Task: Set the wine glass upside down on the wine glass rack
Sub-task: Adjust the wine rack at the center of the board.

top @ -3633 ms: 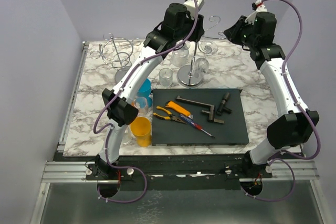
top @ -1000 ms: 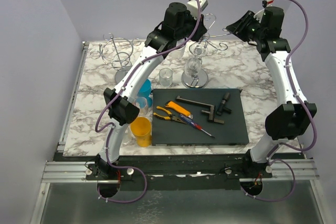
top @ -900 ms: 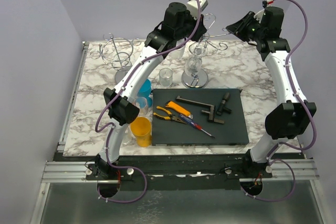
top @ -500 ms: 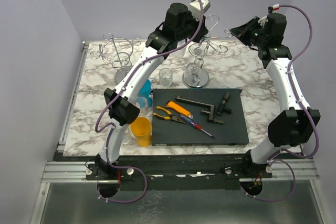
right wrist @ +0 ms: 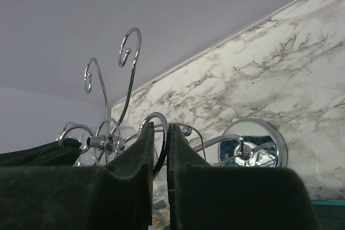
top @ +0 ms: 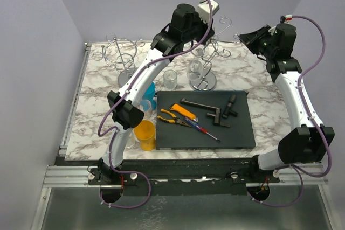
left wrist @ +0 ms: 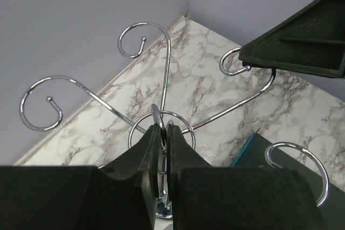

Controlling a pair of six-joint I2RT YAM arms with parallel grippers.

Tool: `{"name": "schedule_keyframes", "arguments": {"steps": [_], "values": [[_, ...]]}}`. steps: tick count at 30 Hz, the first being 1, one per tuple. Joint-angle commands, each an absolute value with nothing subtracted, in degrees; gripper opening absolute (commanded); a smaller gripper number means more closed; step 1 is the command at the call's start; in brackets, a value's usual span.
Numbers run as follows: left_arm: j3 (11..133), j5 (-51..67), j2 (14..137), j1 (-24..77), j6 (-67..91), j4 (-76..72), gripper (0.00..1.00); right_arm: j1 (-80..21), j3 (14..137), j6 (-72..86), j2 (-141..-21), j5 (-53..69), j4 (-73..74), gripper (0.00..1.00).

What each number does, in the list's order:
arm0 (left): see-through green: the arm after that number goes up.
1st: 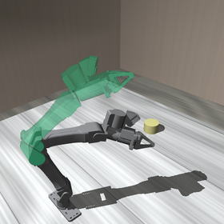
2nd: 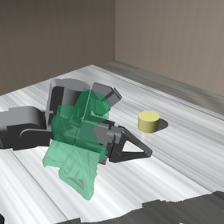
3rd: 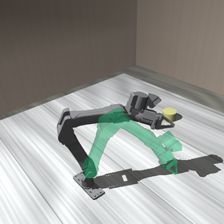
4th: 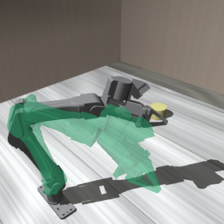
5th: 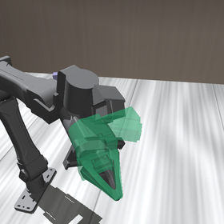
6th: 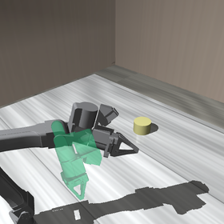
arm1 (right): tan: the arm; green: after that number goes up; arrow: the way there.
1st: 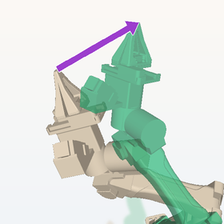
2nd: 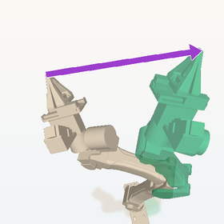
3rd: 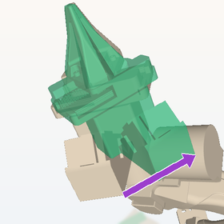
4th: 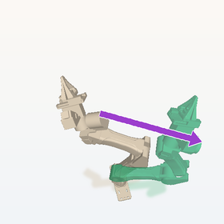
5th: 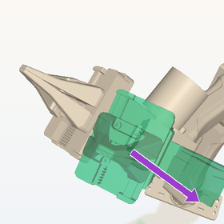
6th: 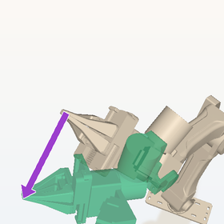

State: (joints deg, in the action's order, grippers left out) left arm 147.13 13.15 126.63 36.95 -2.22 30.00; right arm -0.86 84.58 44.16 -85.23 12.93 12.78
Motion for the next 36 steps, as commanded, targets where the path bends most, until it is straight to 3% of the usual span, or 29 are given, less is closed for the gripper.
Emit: {"name": "schedule_keyframes", "arguments": {"steps": [1,18,28,29,34,36], "values": [[149.6,5.5,125.9,35.1,-6.6,27.0,0.00,-2.6,79.8,41.3,-79.9,15.6,14.5,0.00],[149.2,5.7,125.9,35.1,-6.9,26.3,0.00,-4.9,62.8,44.1,-67.0,16.8,14.2,0.00],[149.2,5.5,125.8,35.1,-7.2,26.1,0.00,-5.7,64.2,43.6,-67.6,19.5,16.6,0.02],[149.2,5.5,125.9,35.1,-7.2,26.0,0.00,-5.7,64.9,42.9,-67.8,19.4,17.5,0.06],[148.3,6.3,125.2,35.1,-7.0,26.0,0.00,-5.6,72.5,37.8,-68.7,10.7,23.4,0.50],[147.9,6.6,124.8,35.1,-7.0,26.0,0.00,-5.6,76.6,35.5,-69.8,8.1,25.0,0.60]]}}
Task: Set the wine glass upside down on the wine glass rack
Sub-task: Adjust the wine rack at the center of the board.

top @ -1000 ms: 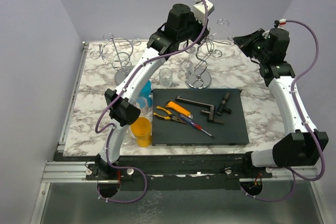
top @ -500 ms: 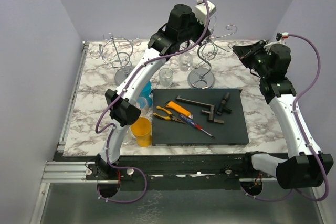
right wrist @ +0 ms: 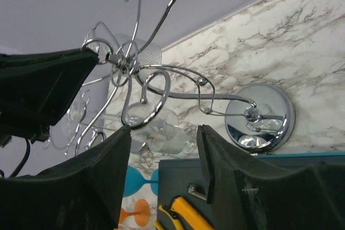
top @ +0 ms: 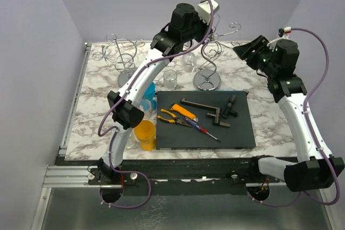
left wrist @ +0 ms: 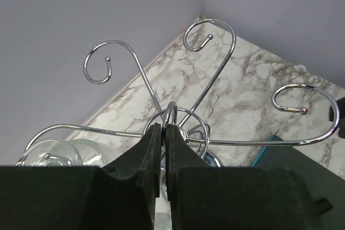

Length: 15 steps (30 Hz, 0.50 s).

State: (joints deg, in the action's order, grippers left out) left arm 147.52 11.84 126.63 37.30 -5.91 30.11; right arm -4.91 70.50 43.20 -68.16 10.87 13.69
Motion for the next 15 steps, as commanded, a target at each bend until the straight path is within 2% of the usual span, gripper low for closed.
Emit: {"name": "schedule_keyframes", "arguments": {"steps": [1,4,8,15], "values": [[147.8,6.7,124.7,35.1,-6.9,26.0,0.00,-5.6,79.0,34.4,-70.7,7.4,25.6,0.64],[147.8,7.1,124.5,35.1,-6.7,25.9,0.00,-5.6,85.2,32.2,-74.1,5.6,27.7,0.73],[147.3,7.8,124.2,35.1,-6.4,25.8,0.00,-5.0,91.3,31.5,-79.3,5.6,28.2,0.74],[146.4,11.6,123.8,35.5,-4.3,25.7,0.00,-3.5,94.4,33.9,-85.6,8.9,23.8,0.74]]}}
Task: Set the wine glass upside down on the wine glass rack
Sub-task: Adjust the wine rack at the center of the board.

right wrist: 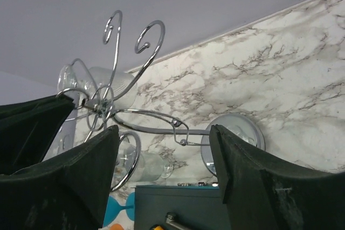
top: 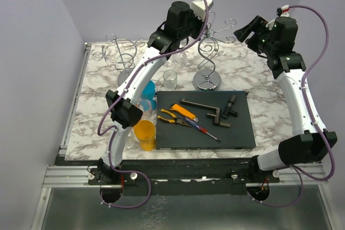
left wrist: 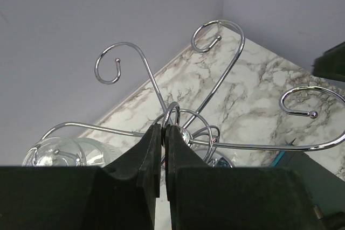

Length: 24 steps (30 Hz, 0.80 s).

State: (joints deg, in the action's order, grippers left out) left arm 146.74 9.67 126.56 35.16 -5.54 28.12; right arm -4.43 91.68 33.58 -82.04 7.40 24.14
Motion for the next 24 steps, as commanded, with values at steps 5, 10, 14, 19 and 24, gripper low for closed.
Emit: {"name": "schedule_keyframes", "arguments": {"steps": [5,10,14,19,24], "values": [[145.9,14.3,123.6,35.6,-3.2,25.4,0.00,-1.5,95.3,35.4,-88.1,11.7,20.9,0.74],[145.5,15.8,123.7,35.8,-3.1,25.1,0.00,0.6,93.8,37.1,-88.2,15.8,17.3,0.74],[145.6,16.7,124.2,35.7,-2.8,24.8,0.00,1.8,93.3,37.6,-88.3,18.1,15.3,0.74],[145.9,17.9,124.6,35.8,-2.5,24.4,0.00,2.5,95.2,38.3,-91.1,19.6,14.6,0.73],[146.0,18.7,124.7,35.9,-2.3,24.3,0.00,3.0,98.5,39.9,-95.4,22.4,14.0,0.66]]}}
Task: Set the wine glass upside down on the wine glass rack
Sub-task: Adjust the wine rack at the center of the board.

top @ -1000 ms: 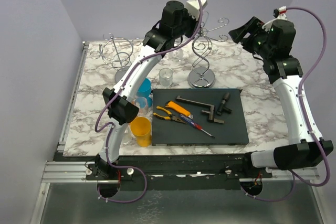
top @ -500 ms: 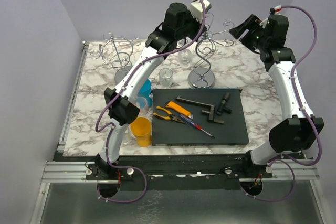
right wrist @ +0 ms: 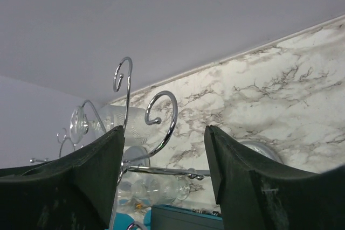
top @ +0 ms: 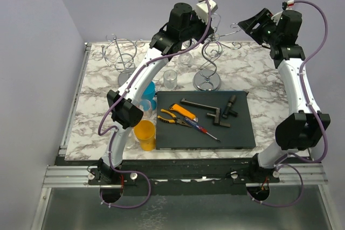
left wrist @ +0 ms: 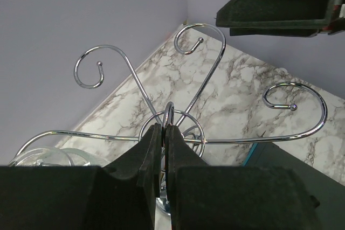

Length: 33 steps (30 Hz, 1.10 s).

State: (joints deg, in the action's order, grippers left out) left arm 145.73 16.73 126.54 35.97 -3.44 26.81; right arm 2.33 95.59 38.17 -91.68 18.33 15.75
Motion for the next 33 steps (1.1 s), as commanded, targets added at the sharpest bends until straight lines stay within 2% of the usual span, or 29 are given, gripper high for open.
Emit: {"name": "schedule_keyframes", "arguments": {"steps": [1,11,14,17,26,33], "values": [[146.1,18.8,124.9,35.9,-2.3,24.2,0.00,3.0,99.1,40.4,-96.1,23.0,14.0,0.63],[146.3,19.4,125.4,36.2,-2.3,23.8,0.00,3.0,99.8,42.5,-98.2,25.7,12.0,0.35],[146.3,18.8,125.7,36.4,-2.4,23.4,0.00,3.0,98.5,42.5,-97.4,25.3,11.9,0.21],[146.6,16.9,126.0,36.6,-3.1,22.7,0.00,3.0,96.6,42.4,-96.2,24.8,11.8,0.11],[149.1,14.6,126.9,37.0,-4.6,20.3,0.00,2.9,86.1,43.2,-89.9,22.5,9.8,0.01],[149.5,12.8,127.5,38.3,-5.4,19.3,0.00,2.9,81.7,44.9,-86.4,21.9,10.0,0.00]]}}
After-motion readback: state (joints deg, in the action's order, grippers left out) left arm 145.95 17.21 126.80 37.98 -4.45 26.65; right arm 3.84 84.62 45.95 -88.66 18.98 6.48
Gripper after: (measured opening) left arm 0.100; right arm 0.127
